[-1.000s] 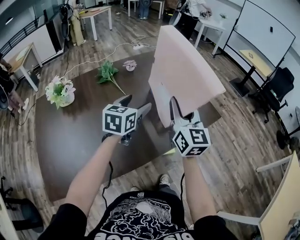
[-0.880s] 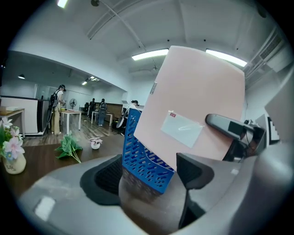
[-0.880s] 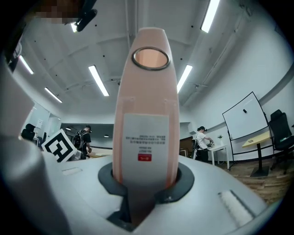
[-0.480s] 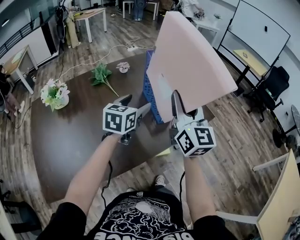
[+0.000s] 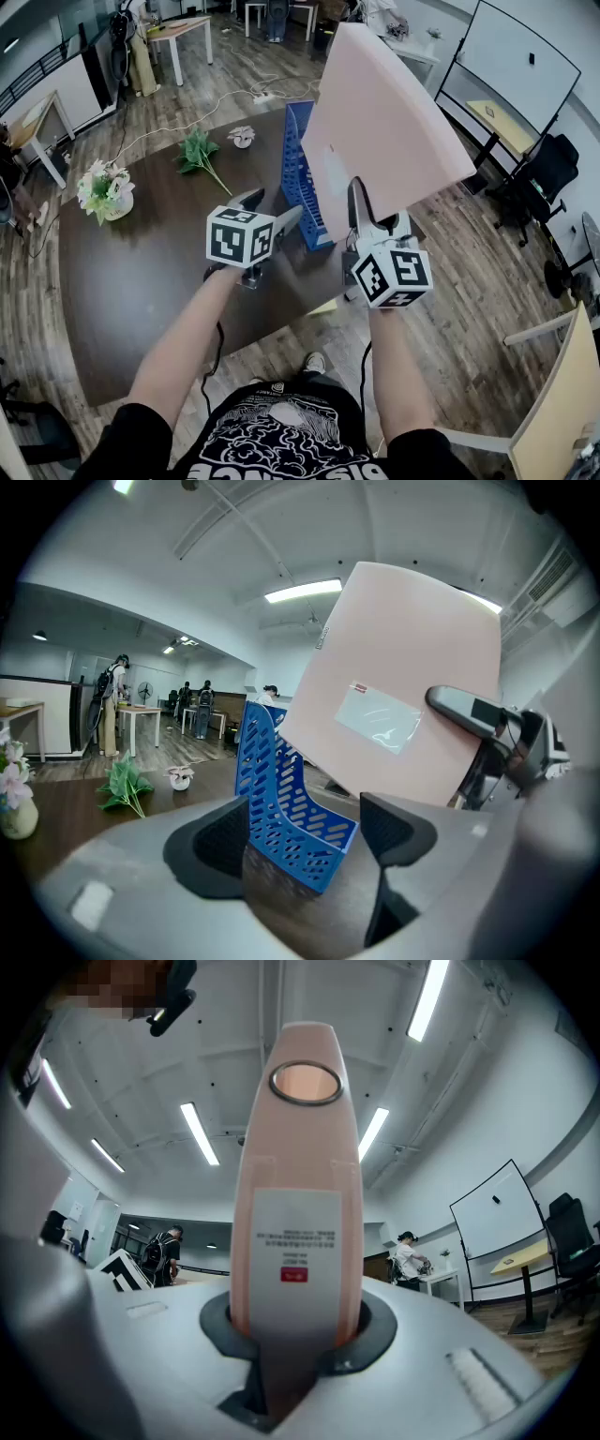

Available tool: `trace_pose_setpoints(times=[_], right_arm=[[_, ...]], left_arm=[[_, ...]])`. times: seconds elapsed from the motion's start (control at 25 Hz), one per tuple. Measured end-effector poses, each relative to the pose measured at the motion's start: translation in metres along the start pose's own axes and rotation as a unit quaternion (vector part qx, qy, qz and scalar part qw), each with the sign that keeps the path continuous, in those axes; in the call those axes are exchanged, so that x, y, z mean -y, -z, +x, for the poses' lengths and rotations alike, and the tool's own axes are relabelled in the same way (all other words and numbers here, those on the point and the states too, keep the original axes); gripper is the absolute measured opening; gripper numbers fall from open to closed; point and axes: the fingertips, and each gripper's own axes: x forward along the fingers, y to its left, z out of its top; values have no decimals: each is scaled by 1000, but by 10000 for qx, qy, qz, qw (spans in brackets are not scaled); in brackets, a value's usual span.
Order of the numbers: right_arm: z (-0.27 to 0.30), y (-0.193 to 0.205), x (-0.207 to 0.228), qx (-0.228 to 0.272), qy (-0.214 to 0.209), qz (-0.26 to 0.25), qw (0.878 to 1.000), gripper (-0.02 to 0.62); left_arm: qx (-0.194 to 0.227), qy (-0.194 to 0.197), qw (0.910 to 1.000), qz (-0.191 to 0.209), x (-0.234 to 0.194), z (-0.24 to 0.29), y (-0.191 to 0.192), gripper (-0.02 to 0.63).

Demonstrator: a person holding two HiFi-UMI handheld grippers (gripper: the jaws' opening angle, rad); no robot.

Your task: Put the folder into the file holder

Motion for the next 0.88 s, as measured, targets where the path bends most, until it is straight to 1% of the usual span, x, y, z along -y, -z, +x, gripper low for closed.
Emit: trace_pose_setpoints(times=[0.24,0.48,0.72,0.88], right_arm=[[14,19,14,-187,26,-39,9998,97],[35,35,27,-310,-68,-2,9995,96],[57,59,34,-395,-158,-37,9991,97],[69,73,37,-411,-231,44,9989,95]], left_arm=[[6,-98,9999,-20,-4,9,-2,371],[-1,-253,9997,-40,-11,21,-7,371],[-65,-435,9990,-71,-28,34,-7,371],[-124,-594,9981,-101,-40,40,-5,371]])
